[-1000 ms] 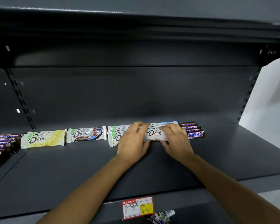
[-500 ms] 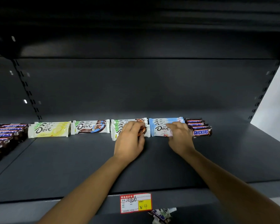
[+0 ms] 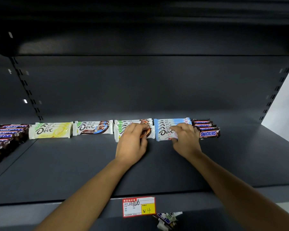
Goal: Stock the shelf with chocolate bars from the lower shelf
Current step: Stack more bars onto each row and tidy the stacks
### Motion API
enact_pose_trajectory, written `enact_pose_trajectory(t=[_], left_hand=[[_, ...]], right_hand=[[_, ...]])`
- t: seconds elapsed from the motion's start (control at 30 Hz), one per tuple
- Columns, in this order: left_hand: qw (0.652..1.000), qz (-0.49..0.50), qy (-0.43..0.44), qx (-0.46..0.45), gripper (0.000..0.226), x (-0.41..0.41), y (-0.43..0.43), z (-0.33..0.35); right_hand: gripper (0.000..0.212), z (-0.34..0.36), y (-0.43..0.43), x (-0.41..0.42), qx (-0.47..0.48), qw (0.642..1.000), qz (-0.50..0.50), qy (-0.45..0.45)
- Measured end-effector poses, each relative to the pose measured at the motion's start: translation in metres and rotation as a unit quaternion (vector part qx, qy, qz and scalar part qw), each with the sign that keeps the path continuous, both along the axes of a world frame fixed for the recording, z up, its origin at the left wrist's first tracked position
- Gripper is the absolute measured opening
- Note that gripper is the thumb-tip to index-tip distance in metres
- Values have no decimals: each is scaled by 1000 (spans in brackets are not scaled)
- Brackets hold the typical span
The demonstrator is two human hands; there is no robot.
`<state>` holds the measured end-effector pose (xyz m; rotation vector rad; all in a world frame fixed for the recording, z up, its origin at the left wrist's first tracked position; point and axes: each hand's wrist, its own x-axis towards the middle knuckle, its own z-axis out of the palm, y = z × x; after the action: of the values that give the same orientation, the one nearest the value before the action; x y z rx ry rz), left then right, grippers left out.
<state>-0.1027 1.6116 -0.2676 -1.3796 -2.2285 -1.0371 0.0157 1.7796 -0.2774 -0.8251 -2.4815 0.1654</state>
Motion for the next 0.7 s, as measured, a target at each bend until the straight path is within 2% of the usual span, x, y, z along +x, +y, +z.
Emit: enact_pose_trajectory(t=[0.47,0.7], left_hand=[[999,-1,21,-27,27,3,-2,-2],[984,51,93,-143,35,5,-3,11]], right_hand=[[48,2,-1,1,-25,1000,-2,11],[43,13,-17,8,6,1000,20,2]])
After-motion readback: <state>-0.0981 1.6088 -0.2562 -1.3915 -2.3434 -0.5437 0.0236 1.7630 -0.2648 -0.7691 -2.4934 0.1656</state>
